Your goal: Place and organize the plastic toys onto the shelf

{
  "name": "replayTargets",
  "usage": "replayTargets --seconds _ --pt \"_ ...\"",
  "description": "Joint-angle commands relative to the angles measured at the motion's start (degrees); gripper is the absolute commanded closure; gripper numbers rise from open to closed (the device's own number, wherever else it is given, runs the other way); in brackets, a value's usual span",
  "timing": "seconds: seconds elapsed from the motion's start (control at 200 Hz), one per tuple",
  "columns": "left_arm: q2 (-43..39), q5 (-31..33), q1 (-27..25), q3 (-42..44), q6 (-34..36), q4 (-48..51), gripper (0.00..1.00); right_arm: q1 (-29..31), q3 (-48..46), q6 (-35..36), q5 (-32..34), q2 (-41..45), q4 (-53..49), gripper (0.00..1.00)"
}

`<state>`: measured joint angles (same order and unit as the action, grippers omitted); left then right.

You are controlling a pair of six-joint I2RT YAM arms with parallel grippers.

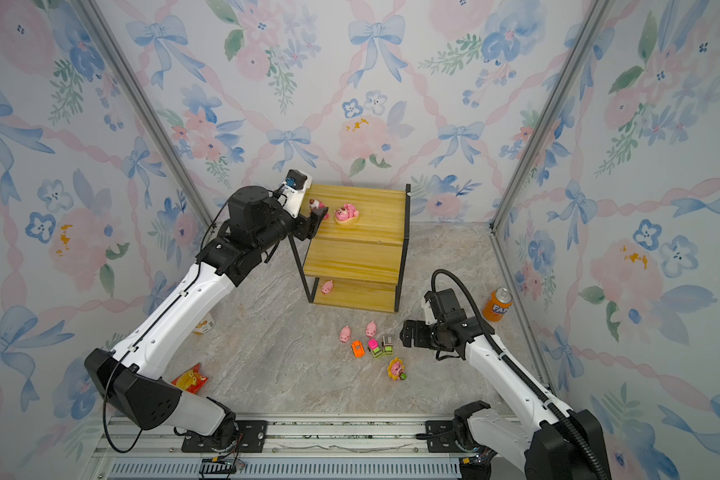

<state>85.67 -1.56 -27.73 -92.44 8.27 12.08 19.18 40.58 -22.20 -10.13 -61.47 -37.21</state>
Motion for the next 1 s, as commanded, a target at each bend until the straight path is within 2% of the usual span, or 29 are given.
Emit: replayTargets --seconds 0.0,0.21,0.55,0.995 --pt "1.57 -0.66 0.39 -1.13 -1.21 -1.00 0.24 -0.16 -0.72 0.76 -0.48 1.16 -0.05 0.02" --pt "1.87 0.17 0.39 -0.94 -1.28 -1.52 0.25 -0.11 -0.85 0.71 -0.36 1.48 -0.08 0.02" --pt "1.95 0.36 0.48 -1.07 -0.63 -1.83 0.38 -0.11 -0.77 0.72 -0.15 1.21 -0.08 0.02" --pt "0.16 -1.62 1.78 0.87 2.21 -1.74 0.46 -0.11 -0.59 0.66 0.07 0.87 -0.16 0.02"
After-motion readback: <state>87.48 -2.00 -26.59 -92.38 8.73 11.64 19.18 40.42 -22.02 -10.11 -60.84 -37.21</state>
